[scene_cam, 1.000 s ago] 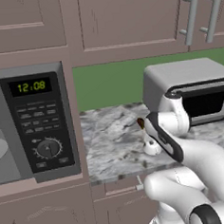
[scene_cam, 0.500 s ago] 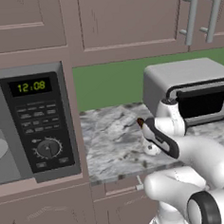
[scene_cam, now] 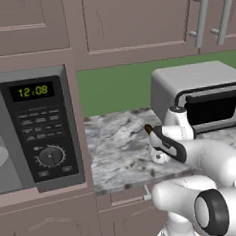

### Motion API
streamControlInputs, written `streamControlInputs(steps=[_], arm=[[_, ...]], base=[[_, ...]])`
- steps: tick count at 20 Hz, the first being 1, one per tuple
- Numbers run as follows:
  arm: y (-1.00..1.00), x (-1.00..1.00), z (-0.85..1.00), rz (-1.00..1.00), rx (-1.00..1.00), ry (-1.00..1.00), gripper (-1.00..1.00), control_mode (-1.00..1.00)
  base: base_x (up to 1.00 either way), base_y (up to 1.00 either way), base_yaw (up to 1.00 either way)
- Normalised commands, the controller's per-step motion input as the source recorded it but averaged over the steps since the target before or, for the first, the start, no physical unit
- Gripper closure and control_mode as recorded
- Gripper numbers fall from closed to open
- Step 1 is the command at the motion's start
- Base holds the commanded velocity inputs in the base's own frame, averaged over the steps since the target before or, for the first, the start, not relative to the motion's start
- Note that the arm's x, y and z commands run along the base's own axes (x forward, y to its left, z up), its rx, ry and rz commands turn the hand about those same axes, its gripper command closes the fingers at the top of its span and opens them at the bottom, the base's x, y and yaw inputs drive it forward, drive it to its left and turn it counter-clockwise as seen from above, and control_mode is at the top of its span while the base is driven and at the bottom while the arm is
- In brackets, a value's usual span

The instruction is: Pick the mug from the counter and place it inside the microwave. Then close the microwave.

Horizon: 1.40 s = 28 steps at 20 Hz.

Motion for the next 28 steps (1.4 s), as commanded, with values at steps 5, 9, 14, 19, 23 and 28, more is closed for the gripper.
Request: streamControlInputs(steps=[5,9,14,19,23,28], arm=[[-0.01,0.23,0.00,0.00,0.00,0.00,-1.00,-1.00],[0.00,0.08,0.00,0.00,0.00,0.00,-1.00,-1.00],[0.00,0.00,-0.04,0.00,0.00,0.00,-1.00,-1.00],[0.00,-0.04,-0.10,0.00,0.00,0.01,-1.00,-1.00],[0.00,-0.09,-0.12,0.00,0.00,0.02,-1.00,-1.00],[0.00,-0.07,-0.17,0.00,0.00,0.01,-1.00,-1.00]], base=[[0.00,0.00,0.00],[0.00,0.00,0.00],[0.00,0.00,0.00],[0.00,0.00,0.00],[0.00,0.00,0.00],[0.00,0.00,0.00]])
